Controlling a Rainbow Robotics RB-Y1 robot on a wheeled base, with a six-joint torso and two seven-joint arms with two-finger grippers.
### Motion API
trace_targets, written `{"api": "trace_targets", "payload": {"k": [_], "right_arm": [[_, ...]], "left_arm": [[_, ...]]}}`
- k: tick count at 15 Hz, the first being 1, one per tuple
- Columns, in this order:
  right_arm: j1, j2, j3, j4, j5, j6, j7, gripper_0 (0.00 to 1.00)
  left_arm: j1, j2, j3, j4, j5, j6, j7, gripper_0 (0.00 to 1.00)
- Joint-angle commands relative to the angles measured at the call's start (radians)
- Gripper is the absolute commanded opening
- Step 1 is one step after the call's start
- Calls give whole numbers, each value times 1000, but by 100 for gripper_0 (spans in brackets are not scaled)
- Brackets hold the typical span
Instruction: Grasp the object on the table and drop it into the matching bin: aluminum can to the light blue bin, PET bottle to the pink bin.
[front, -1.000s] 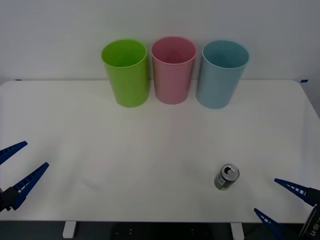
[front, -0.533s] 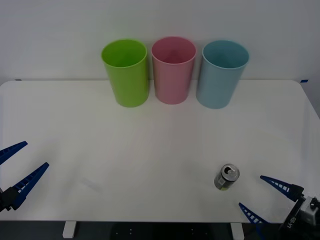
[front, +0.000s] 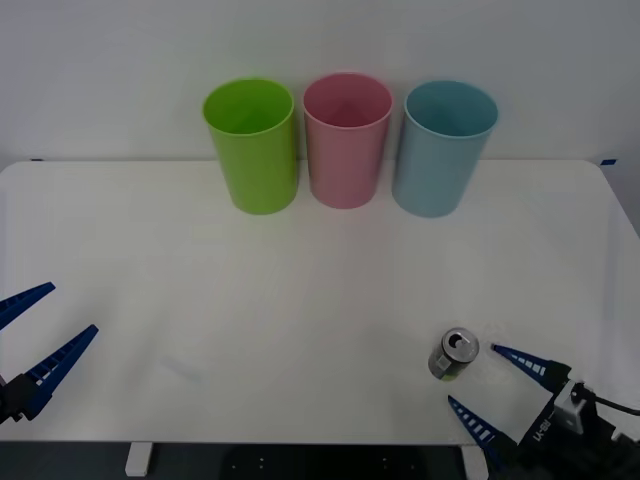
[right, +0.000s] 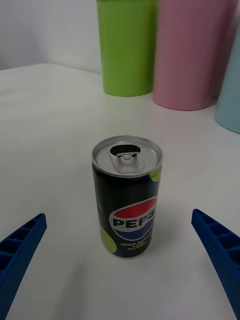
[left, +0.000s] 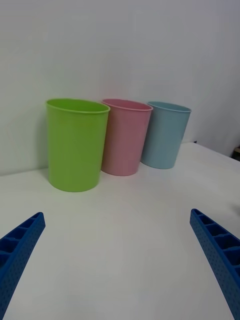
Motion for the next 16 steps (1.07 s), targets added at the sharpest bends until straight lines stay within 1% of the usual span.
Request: {"api": "trace_targets", "payload": {"k": [1,3,8,13,16], "right_arm": [[-12,6,28,-1,-1,38,6,100],[-17,18,45,-1,-1,65,11,100],[-38,24,99,-1,-1,161,20,100],[-60,29,143,-1,-1,230,23,100],[-67,30,154,-1,-1,252,23,100]], "left_arm": [[0,0,0,0,0,0,0,100],[0,0,0,0,0,0,0,100],[0,0,0,0,0,0,0,100],[0,0,0,0,0,0,0,100],[0,0,0,0,0,0,0,100]]}}
